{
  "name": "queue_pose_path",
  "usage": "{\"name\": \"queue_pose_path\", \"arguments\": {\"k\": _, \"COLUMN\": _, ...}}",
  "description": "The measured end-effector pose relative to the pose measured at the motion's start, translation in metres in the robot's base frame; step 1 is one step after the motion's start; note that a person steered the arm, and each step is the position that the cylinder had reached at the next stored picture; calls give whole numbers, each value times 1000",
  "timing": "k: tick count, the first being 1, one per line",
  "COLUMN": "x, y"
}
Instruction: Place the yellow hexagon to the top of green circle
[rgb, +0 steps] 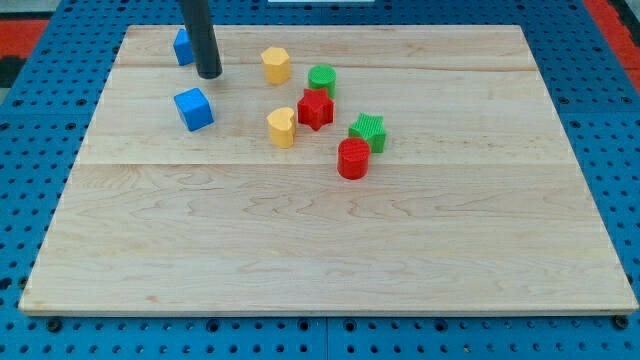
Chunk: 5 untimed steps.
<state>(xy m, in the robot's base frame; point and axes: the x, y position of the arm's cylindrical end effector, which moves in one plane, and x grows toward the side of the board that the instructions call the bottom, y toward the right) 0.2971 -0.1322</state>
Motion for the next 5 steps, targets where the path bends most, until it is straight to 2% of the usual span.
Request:
{"name": "queue_pose_path", "arguments": {"k": 2, "x": -39, "y": 111}}
{"name": "queue_pose_path", "arguments": {"k": 3, "x": -26, "y": 128}}
{"name": "queue_pose_path", "arguments": {"k": 5, "x": -19, "y": 126}}
